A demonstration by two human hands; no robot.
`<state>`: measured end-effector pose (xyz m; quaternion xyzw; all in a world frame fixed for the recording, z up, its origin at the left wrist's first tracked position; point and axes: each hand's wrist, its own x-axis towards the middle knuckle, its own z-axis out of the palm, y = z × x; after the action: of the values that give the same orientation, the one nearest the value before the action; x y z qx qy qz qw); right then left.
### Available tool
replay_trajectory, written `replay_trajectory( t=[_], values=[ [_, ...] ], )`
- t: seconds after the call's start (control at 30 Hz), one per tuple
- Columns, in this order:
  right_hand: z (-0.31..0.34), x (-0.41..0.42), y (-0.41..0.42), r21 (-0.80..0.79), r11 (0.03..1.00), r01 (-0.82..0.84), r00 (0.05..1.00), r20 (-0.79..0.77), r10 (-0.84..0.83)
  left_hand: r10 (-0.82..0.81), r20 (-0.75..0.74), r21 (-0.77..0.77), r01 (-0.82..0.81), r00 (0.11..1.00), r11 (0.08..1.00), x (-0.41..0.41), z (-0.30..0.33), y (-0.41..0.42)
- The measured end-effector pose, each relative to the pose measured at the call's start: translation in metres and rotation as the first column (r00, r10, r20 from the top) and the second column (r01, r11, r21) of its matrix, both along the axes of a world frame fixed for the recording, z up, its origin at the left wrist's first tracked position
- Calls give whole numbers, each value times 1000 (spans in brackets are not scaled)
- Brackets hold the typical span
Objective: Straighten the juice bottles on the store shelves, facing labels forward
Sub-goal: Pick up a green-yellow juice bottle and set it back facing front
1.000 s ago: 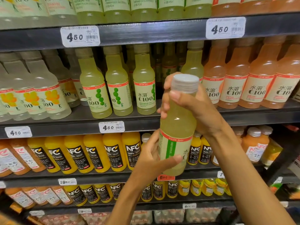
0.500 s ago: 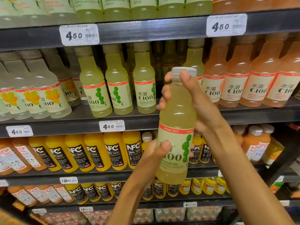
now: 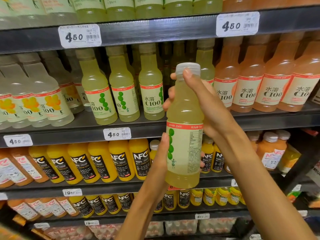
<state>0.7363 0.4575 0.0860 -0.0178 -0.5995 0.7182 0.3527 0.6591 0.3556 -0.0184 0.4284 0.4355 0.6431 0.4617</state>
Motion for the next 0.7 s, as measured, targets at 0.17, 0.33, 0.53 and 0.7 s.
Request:
replay_trajectory(
  t=[0.17,0.33,0.53,0.7],
  values=[
    [2,0,2,28,973,230,973,9,-231,191,-206,114,-170,960,979,-1,3,-2],
    [5,0,6,142,970,200,958,179,-223,47,24,39,-48,999,998,3,6,0],
    [3,-3,-1,-56,997,57,994,98,-51,-230,270,108,208,935,972,2,11,0],
    [5,-5,2,15,971,237,963,129,-237,-124,143,66,115,982,991,-7,9,0]
  ],
)
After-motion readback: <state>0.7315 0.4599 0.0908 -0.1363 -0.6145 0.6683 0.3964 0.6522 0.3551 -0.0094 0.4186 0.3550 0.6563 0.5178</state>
